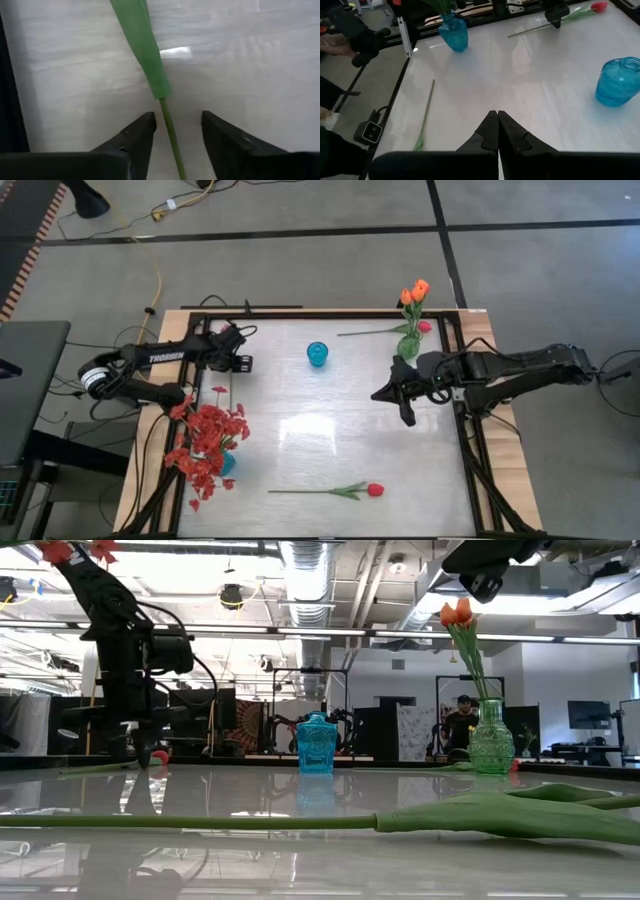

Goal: Sort flowers into vase by color
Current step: Put the top left red tulip into the top blue vase

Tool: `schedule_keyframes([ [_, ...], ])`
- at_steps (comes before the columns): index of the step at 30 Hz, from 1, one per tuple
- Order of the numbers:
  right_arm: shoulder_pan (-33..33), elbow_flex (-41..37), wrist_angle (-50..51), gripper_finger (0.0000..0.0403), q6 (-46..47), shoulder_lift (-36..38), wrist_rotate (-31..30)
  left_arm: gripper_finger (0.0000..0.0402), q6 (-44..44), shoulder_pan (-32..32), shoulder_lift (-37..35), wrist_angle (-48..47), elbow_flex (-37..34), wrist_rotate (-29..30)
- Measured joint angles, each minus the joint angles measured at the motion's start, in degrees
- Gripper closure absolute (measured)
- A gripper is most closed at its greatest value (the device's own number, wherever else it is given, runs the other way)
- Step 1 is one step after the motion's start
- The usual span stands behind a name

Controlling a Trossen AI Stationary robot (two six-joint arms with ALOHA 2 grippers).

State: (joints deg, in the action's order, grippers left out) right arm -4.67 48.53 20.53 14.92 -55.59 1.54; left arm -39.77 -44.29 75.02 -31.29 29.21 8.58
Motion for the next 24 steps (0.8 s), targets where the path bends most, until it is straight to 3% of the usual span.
schedule_keyframes([
  [8,0.0,0.67,0.01,0.0378,0.11,0.07,0.02,0.0389,-0.48,3.61,-0.98,0.2,1.32,1.45],
  [13,0.71,3.54,-0.15,0.0378,0.36,0.12,0.02,0.0399,0.15,4.77,-7.32,2.61,7.38,-0.1],
  [15,2.22,5.26,-0.09,0.0378,4.48,-0.69,-0.08,0.04,1.05,5.82,-10.6,5.7,9.2,0.4],
  [20,6.14,11.5,0.25,0.0379,11.94,-6.25,-0.39,0.0401,9.03,6.6,-17.5,23.86,12.63,-1.66],
  [24,5.3,16.19,0.02,0.0379,13.39,-10.44,-4.39,0.0401,10.67,6.73,-18.23,38.63,12.63,-8.53],
])
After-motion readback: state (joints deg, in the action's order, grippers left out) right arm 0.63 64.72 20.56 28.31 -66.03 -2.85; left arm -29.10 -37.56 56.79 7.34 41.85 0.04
